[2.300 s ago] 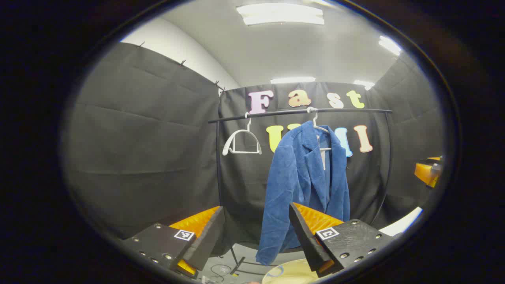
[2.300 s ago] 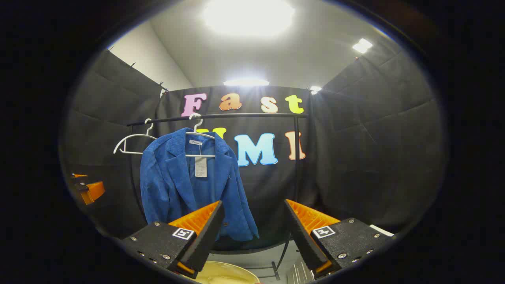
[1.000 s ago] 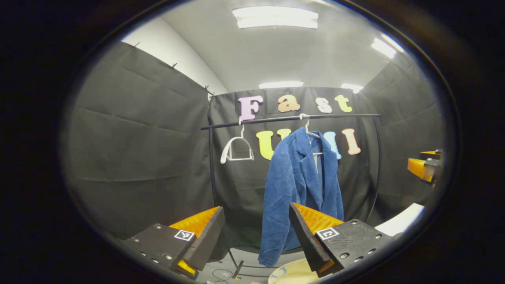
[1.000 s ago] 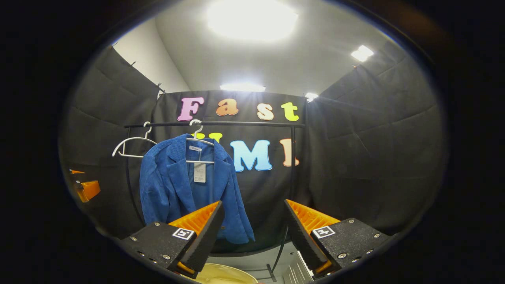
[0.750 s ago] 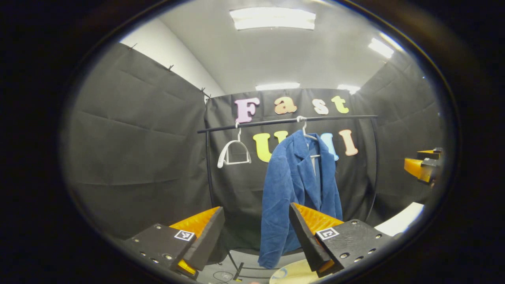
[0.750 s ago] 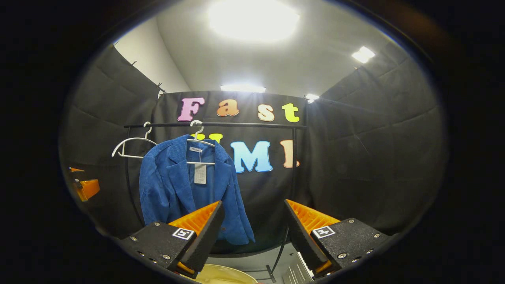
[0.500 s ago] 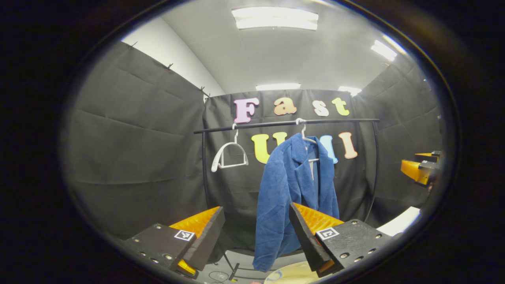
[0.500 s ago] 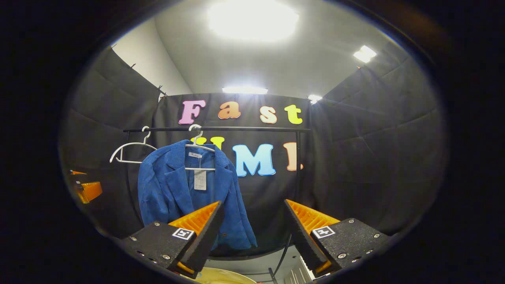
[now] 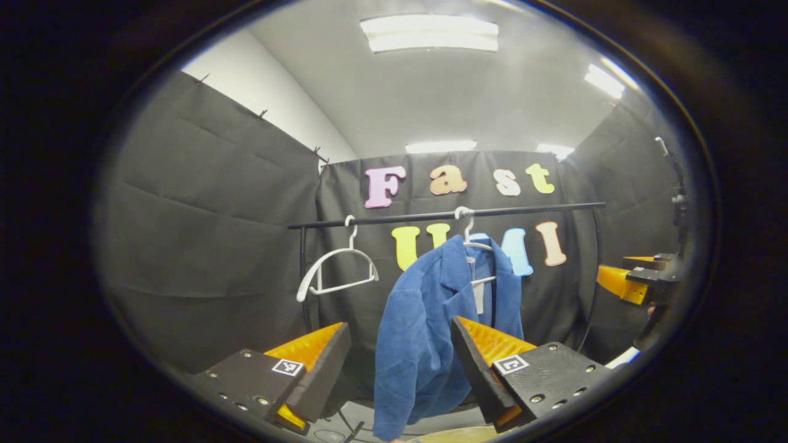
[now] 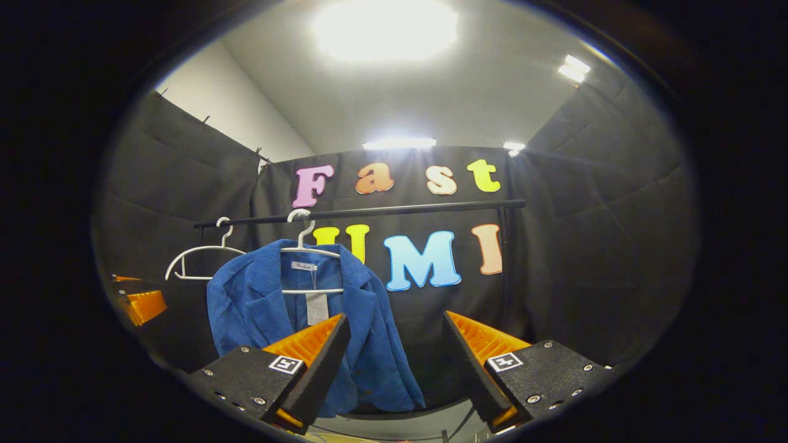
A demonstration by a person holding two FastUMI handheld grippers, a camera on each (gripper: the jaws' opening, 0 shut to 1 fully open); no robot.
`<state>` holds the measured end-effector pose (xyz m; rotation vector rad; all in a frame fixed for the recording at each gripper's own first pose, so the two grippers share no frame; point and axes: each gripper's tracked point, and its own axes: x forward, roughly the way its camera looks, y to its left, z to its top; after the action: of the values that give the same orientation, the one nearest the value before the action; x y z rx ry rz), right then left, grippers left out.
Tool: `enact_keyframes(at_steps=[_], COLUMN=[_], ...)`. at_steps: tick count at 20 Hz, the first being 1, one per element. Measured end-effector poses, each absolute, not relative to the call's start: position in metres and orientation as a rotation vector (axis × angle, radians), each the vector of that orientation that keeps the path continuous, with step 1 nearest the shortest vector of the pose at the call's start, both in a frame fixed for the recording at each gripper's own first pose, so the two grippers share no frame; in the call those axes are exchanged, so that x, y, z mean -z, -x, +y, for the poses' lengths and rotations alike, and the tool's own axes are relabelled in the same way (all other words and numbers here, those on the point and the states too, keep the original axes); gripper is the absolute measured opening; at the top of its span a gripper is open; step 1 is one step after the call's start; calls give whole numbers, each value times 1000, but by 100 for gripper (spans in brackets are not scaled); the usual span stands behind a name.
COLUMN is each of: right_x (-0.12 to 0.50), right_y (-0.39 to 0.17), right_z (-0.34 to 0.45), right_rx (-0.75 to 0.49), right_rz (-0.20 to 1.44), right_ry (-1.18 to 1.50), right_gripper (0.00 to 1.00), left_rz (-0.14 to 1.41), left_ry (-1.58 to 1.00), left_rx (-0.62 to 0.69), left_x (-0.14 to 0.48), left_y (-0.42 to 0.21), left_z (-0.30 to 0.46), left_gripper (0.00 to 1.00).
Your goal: Grasp the clothes on the hanger with both hands and then place them into the laundry hamper below.
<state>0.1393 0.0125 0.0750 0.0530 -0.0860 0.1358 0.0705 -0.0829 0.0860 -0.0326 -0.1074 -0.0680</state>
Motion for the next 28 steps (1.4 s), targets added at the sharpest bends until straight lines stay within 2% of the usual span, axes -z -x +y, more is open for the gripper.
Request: enact_keyframes(at_steps=[2,3,13,15,16,17,18,21,22,28], right_x=[-81,-84,-74,-66,-62,-58,-51,-30,-24,1], right_y=[-164,-175,-267,-280,-286,-292,-299,-314,-318,-340], right_z=[13,13,46,57,63,67,71,86,92,105], right_rx=[-160,-170,-296,-325,-337,-346,-353,-387,-401,-422], right_rz=[-91,-95,-89,-78,-73,-72,-62,-21,-10,43], right_ry=[-71,-78,-108,-114,-117,-115,-110,-112,-117,-120], right_gripper=[93,93,93,93,93,93,93,93,93,93], left_rz=[-106,-103,-19,1,4,12,14,31,34,43], left_ry=[32,34,53,49,44,35,29,15,13,17], left_rx=[64,66,24,4,-10,-27,-44,-88,-97,-167], left_x=[-90,-90,-56,-46,-42,-38,-34,-21,-18,2], left_y=[-87,-96,-184,-197,-202,-208,-214,-225,-229,-251], left_z=[-101,-112,-183,-189,-191,-193,-195,-196,-198,-193], left_gripper=[95,100,100,100,95,100,95,95,100,100])
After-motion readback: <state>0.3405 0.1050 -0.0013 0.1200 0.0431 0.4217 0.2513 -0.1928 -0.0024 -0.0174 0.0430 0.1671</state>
